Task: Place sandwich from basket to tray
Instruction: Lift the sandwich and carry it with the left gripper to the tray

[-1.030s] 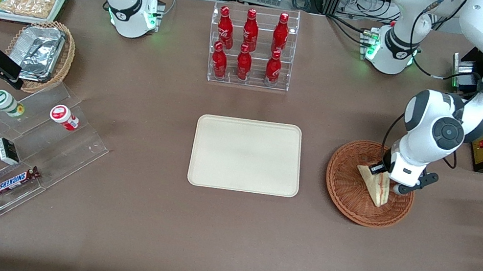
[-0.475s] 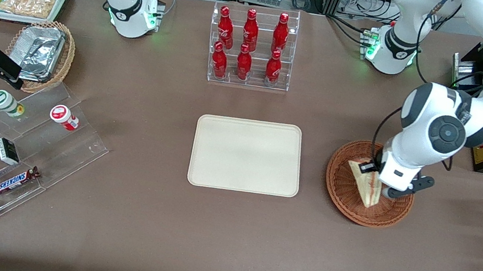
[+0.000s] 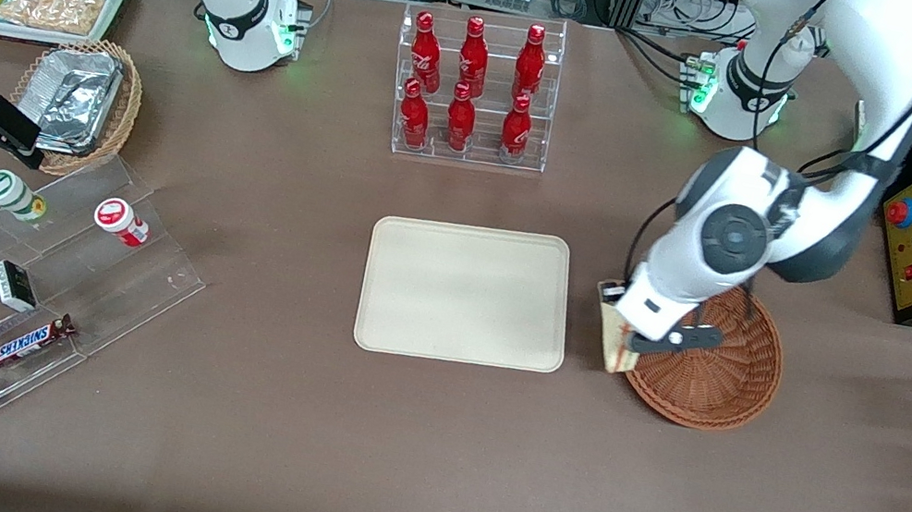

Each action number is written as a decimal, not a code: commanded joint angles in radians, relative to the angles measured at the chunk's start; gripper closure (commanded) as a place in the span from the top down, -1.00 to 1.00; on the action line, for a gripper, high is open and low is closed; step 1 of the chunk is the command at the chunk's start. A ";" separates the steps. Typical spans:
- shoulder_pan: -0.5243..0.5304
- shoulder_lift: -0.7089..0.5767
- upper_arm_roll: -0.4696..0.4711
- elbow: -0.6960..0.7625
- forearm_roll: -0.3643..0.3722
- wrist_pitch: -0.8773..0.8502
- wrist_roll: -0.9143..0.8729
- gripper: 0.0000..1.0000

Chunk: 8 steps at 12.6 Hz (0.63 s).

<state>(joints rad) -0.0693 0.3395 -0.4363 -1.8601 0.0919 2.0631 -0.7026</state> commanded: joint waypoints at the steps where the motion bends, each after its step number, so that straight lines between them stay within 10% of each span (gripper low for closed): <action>1: -0.015 0.132 -0.093 0.149 0.116 -0.034 -0.082 -0.87; 8: -0.299 0.392 -0.079 0.455 0.250 -0.089 -0.362 -0.86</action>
<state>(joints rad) -0.3162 0.6590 -0.5266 -1.5254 0.3172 2.0382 -1.0184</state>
